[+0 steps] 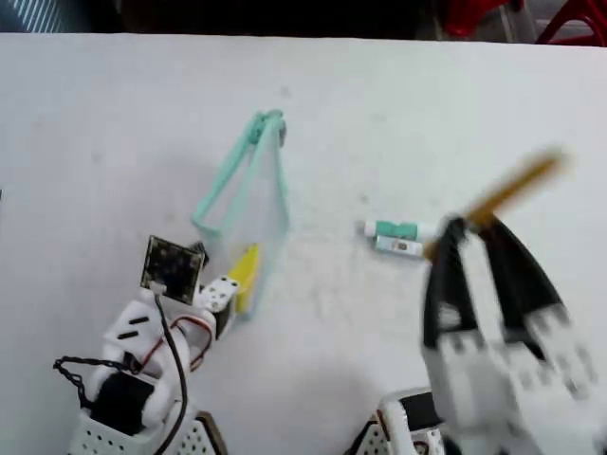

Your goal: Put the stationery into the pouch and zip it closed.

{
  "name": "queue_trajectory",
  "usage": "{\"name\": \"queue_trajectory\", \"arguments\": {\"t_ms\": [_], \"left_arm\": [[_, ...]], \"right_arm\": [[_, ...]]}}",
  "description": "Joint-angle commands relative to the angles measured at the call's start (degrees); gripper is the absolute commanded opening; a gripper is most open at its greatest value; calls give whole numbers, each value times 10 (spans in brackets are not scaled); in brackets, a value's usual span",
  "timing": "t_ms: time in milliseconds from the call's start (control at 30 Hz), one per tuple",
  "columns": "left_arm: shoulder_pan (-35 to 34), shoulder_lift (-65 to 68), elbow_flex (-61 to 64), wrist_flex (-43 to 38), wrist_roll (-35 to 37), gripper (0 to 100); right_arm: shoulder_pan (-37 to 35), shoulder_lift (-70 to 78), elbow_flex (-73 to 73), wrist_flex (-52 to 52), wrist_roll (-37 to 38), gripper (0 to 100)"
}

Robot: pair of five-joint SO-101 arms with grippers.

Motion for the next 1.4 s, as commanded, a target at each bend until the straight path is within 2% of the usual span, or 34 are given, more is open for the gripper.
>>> {"name": "queue_trajectory", "arguments": {"t_ms": [0,100,267,500,667,967,1100,1367], "left_arm": [[-1,1,-9,-15,-4,177],[5,1,-20,-14,-34,179],[42,1,-22,0,-33,247],[84,1,-35,30,-33,252],[104,1,-34,30,-33,252],[88,1,-36,26,-20,249],[64,1,-37,25,-2,251],[63,1,-37,25,-2,251]], "right_arm": [[-35,123,-45,10,-10,17],[-40,189,-80,23,-11,17],[-52,300,-113,32,-53,17],[-64,431,-116,38,-68,17],[-66,400,-112,-9,-68,17],[-168,351,-112,-29,-62,17],[-172,351,-107,-46,-62,17],[-147,333,16,-100,-62,17]]}}
